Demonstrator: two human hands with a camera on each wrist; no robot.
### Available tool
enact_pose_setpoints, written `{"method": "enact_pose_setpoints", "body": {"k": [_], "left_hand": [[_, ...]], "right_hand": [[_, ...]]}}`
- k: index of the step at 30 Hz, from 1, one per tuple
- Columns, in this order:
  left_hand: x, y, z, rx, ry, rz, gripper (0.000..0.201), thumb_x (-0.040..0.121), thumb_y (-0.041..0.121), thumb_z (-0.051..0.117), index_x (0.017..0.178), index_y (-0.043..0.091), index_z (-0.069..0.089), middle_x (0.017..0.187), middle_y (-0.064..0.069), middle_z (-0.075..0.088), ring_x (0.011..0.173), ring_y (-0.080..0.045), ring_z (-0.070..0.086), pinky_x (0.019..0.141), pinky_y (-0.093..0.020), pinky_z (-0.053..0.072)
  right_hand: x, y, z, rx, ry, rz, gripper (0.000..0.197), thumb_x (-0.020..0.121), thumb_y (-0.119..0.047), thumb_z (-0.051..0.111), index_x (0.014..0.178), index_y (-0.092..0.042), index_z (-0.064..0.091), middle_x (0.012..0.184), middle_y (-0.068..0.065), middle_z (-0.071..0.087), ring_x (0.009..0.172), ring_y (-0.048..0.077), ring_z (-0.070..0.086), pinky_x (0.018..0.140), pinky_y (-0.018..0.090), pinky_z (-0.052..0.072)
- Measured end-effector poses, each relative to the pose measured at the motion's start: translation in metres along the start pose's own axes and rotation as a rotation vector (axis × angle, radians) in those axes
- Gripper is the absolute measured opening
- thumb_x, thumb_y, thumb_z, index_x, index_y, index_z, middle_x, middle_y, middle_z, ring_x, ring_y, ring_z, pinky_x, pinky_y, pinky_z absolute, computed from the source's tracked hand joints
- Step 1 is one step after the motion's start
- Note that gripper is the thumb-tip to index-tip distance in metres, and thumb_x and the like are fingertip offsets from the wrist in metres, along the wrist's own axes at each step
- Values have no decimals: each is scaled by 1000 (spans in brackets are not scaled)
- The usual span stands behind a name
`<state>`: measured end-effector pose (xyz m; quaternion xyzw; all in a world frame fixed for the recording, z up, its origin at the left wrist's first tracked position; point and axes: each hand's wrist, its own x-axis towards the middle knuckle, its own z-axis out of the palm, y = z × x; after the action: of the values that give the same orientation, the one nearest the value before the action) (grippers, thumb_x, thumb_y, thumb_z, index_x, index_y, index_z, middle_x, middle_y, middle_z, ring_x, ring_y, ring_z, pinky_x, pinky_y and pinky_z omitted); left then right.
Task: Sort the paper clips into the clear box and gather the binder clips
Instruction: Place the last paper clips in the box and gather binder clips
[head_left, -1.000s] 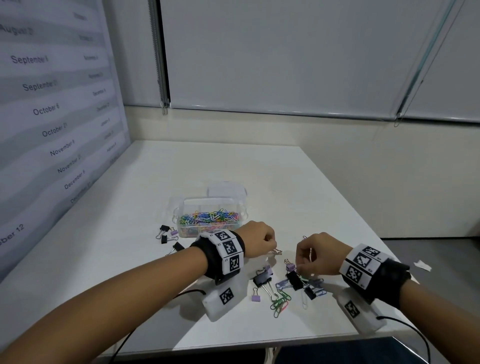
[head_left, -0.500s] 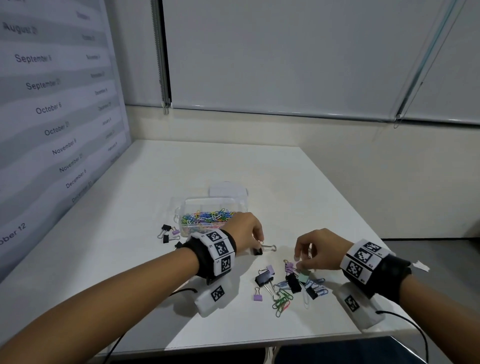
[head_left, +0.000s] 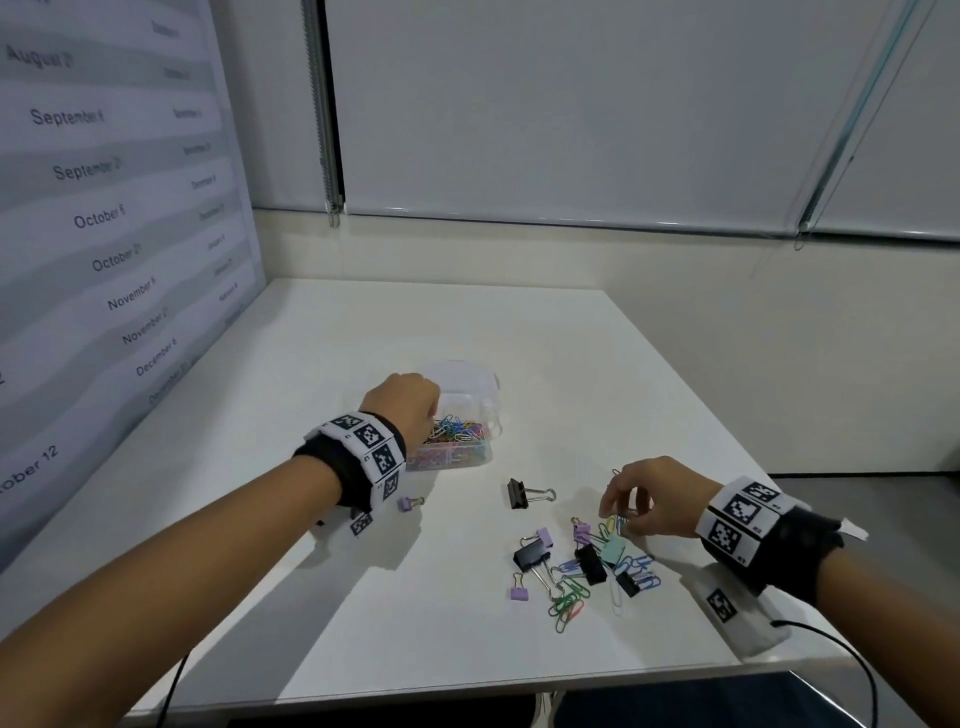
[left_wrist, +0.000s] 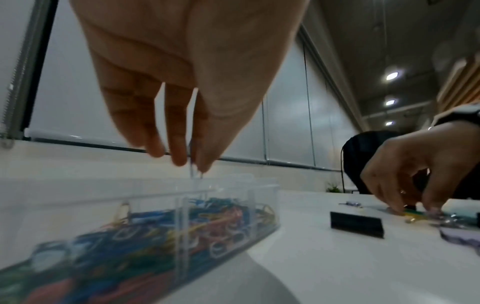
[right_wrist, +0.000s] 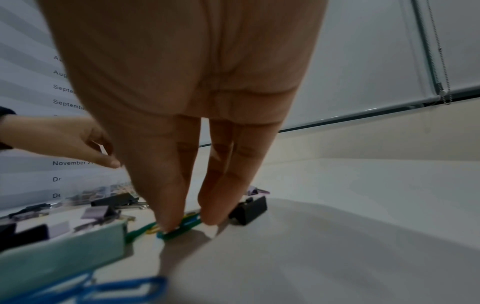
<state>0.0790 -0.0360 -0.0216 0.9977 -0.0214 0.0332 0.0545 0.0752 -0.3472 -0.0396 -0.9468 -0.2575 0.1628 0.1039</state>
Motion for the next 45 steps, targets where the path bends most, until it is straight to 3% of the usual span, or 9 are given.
{"method": "enact_pose_setpoints", "body": {"k": [4,10,14,18,24,28,35,40,45], "left_hand": [[0,3,5,27,-62,-38,24,92,15,51,114,12,59,123,-11,50,118,-31,44,92,-40,46],[-28,70,14,-16,77,308,30,89,14,51,118,17,55,120,-4,50,114,-22,43,99,-37,34],[-39,120,20,-99,-148,509,25,91,26,54,113,16,59,114,-7,55,108,-24,51,92,-36,39],[-43,151,31,-147,-339,660,26,85,16,61,109,8,66,108,-15,62,97,-31,59,73,-29,39],[-41,157,36,-226,-355,610,26,87,18,61,111,10,66,112,-12,65,102,-28,59,79,-29,41],[-37,149,37,-292,-372,535,21,83,13,64,103,10,69,106,-8,70,99,-24,62,77,-25,41],[-30,141,36,-269,-433,458,36,78,6,70,113,8,61,109,-10,68,100,-25,63,79,-29,46],[-25,133,32,-185,-348,463,29,85,12,64,113,5,62,113,-15,63,86,-26,62,74,-29,43],[-11,118,29,-151,-259,389,29,90,9,55,118,6,56,124,-14,59,114,-29,53,88,-33,42]], "right_hand": [[-3,0,-1,21,10,8,25,76,-7,68,90,-27,72,88,-5,68,64,1,57,71,19,50],[0,3,-1,-5,-7,87,27,71,-10,69,90,-29,72,73,-15,61,61,-1,55,74,25,55],[1,-4,-1,18,-17,45,31,73,-8,70,99,-26,70,79,-15,59,66,6,58,72,24,54],[6,-3,4,-17,-29,37,29,72,-9,70,100,-15,67,95,-3,61,82,15,63,79,27,49],[7,2,2,-3,-24,80,15,70,-12,73,78,-24,70,78,-3,66,79,15,64,73,23,48],[7,3,2,15,-1,76,34,72,-17,73,58,-41,54,73,-6,64,75,12,62,70,20,49],[7,2,1,75,-19,86,17,71,-16,75,66,-27,64,83,1,72,79,15,68,63,15,47],[7,0,2,108,-21,82,12,74,-10,69,79,-21,68,63,-15,62,54,-5,57,65,15,48],[5,-3,2,109,-48,90,13,78,-8,65,75,-20,66,61,-11,62,43,-6,55,61,13,49]]}}
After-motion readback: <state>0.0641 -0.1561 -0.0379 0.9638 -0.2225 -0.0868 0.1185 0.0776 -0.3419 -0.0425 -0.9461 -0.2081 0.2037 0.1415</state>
